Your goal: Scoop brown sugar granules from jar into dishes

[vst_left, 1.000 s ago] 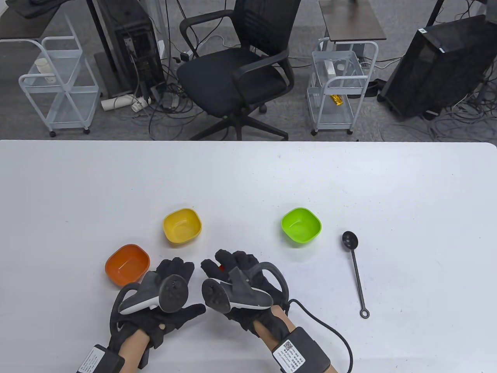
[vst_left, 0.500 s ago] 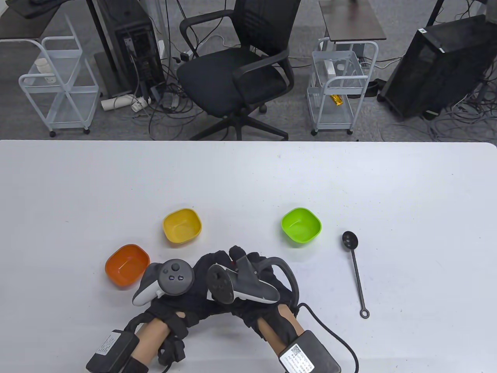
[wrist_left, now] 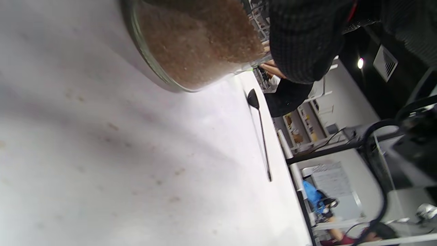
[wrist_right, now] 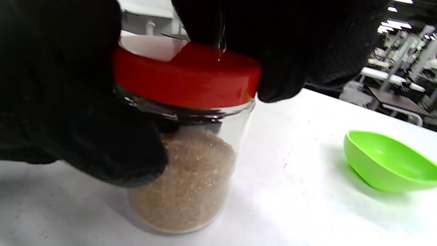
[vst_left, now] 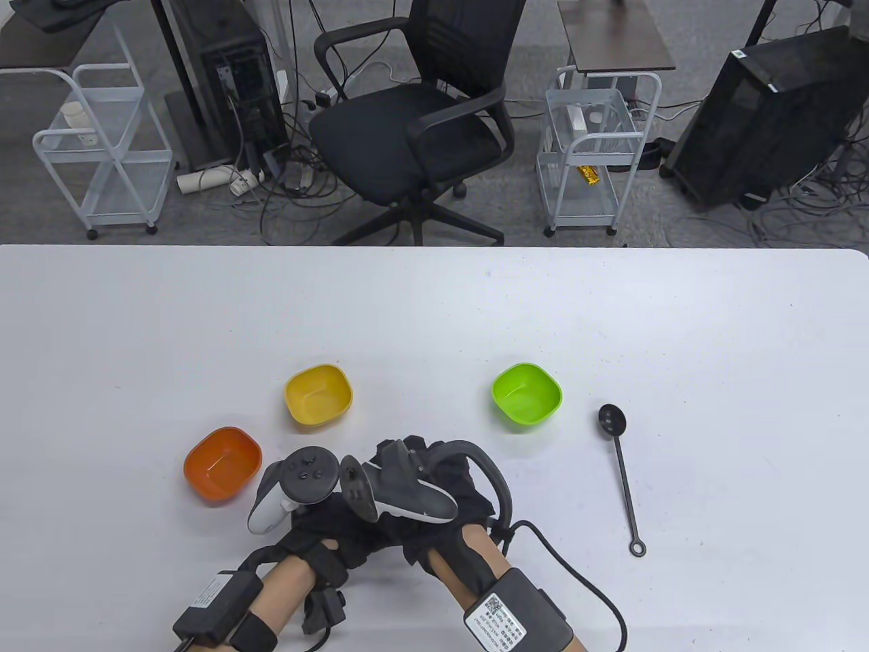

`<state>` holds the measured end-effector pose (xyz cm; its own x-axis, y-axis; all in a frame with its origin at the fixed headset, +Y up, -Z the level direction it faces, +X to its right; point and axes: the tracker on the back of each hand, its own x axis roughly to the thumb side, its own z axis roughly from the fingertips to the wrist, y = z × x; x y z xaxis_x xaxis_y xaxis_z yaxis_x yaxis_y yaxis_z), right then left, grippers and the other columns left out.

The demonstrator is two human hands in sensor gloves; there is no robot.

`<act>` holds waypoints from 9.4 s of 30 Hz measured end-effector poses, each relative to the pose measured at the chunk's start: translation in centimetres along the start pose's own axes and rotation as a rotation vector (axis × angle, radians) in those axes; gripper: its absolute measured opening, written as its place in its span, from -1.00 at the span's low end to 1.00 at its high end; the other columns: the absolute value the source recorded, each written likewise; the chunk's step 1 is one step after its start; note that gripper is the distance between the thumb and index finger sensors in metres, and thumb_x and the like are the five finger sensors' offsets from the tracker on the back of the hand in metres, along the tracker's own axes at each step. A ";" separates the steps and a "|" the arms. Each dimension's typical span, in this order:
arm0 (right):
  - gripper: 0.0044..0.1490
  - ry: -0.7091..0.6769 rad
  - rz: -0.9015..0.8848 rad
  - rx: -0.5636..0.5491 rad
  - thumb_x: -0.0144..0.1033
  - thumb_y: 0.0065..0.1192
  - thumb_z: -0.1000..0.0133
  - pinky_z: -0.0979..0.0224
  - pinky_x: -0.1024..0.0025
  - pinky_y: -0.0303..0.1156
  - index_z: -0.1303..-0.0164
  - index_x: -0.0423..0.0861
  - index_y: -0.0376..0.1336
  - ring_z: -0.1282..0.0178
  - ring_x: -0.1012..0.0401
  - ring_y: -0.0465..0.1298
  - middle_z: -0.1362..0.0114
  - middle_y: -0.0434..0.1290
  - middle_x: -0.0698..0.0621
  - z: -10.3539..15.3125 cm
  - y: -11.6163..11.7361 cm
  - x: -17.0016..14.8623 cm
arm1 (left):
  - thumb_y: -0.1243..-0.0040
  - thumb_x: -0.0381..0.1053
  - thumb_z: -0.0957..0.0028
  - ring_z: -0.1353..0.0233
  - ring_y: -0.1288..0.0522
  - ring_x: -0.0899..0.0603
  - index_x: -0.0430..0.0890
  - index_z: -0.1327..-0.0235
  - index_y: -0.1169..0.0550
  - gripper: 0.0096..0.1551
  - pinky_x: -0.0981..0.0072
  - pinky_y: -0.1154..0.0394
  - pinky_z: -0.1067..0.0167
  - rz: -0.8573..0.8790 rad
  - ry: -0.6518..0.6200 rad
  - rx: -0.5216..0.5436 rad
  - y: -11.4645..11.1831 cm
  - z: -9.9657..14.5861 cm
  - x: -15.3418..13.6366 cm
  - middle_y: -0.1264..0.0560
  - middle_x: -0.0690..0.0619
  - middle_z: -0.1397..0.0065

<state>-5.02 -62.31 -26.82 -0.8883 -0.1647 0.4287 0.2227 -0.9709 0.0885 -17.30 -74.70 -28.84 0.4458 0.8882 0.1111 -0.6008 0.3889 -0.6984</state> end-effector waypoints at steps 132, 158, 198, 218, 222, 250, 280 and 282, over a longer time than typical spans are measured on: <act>-0.01 -0.005 -0.197 -0.064 0.14 0.14 -0.22 -0.60 -0.37 0.25 -0.75 -0.11 -0.06 -0.66 -0.33 0.28 -0.83 0.09 -0.24 1.9 1.8 -0.5 | -0.54 0.37 -0.06 -0.88 -0.08 -0.26 -0.02 -0.74 0.17 0.42 -0.10 -0.16 -0.73 -0.156 0.044 0.009 0.7 -0.3 0.7 0.02 -0.04 -0.85; 0.01 -0.015 -0.247 -0.034 0.06 0.22 -0.19 -0.60 -0.38 0.25 -0.75 -0.14 -0.06 -0.64 -0.34 0.28 -0.82 0.09 -0.27 1.8 1.9 -0.9 | -0.55 0.37 -0.05 -0.88 -0.08 -0.27 -0.02 -0.74 0.17 0.42 -0.09 -0.16 -0.73 -0.152 0.044 0.007 0.8 -0.3 0.6 0.01 -0.05 -0.85; 0.03 -0.083 -0.377 -0.122 0.08 0.28 -0.15 -0.60 -0.33 0.24 -0.72 -0.12 -0.03 -0.58 -0.30 0.32 -0.79 0.13 -0.24 2.6 1.2 -3.3 | -0.40 0.43 -0.08 -0.87 0.04 -0.39 -0.20 -0.76 0.23 0.47 -0.31 -0.07 -0.69 -0.521 -0.016 0.054 1.7 2.7 2.7 0.14 -0.21 -0.86; 0.04 0.233 -0.356 -0.174 0.03 0.33 -0.14 -0.60 -0.36 0.22 -0.71 -0.13 -0.04 -0.59 -0.33 0.28 -0.79 0.10 -0.25 2.2 3.5 -8.8 | -0.04 0.44 -0.25 -0.84 0.15 -0.47 -0.21 -0.78 0.19 0.22 -0.41 -0.02 -0.64 -0.982 0.196 0.148 2.8 6.6 5.2 0.22 -0.31 -0.84; 0.04 0.275 -0.342 -0.114 0.01 0.35 -0.13 -0.59 -0.36 0.23 -0.70 -0.12 -0.04 -0.60 -0.32 0.28 -0.79 0.10 -0.24 1.2 5.4 -9.2 | -0.03 0.42 -0.27 -0.83 0.15 -0.47 -0.21 -0.78 0.19 0.19 -0.41 -0.02 -0.63 -0.974 0.228 0.156 3.2 6.6 4.9 0.22 -0.30 -0.84; 0.05 0.369 -0.307 0.121 0.13 0.36 -0.08 -0.59 -0.34 0.22 -0.68 -0.02 -0.01 -0.60 -0.27 0.29 -0.77 0.16 -0.10 -1.7 11.5 -10.3 | -0.01 0.38 -0.31 -0.83 0.15 -0.48 -0.19 -0.78 0.19 0.14 -0.41 -0.03 -0.63 -0.990 0.320 0.167 3.7 6.6 4.5 0.23 -0.32 -0.83; 0.11 0.343 -0.359 -0.039 0.15 0.33 -0.09 -0.59 -0.37 0.18 -0.70 -0.10 -0.06 -0.63 -0.32 0.21 -0.80 0.04 -0.21 0.0 6.9 -9.8 | 0.00 0.40 -0.30 -0.82 0.16 -0.49 -0.21 -0.77 0.22 0.17 -0.41 -0.02 -0.63 -0.987 0.339 0.165 3.8 6.6 4.6 0.25 -0.32 -0.83; 0.10 0.345 -0.352 -0.042 0.15 0.33 -0.09 -0.59 -0.37 0.18 -0.70 -0.10 -0.06 -0.63 -0.33 0.22 -0.79 0.05 -0.21 0.2 6.6 -9.9 | 0.00 0.40 -0.30 -0.82 0.17 -0.49 -0.21 -0.77 0.22 0.17 -0.42 -0.02 -0.63 -0.985 0.338 0.166 3.8 6.6 4.5 0.25 -0.32 -0.83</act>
<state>5.34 -67.05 -30.26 -0.9896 0.1329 0.0557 -0.1244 -0.9830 0.1354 -21.94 -67.56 -26.38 0.9328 0.0576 0.3558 0.0549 0.9529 -0.2984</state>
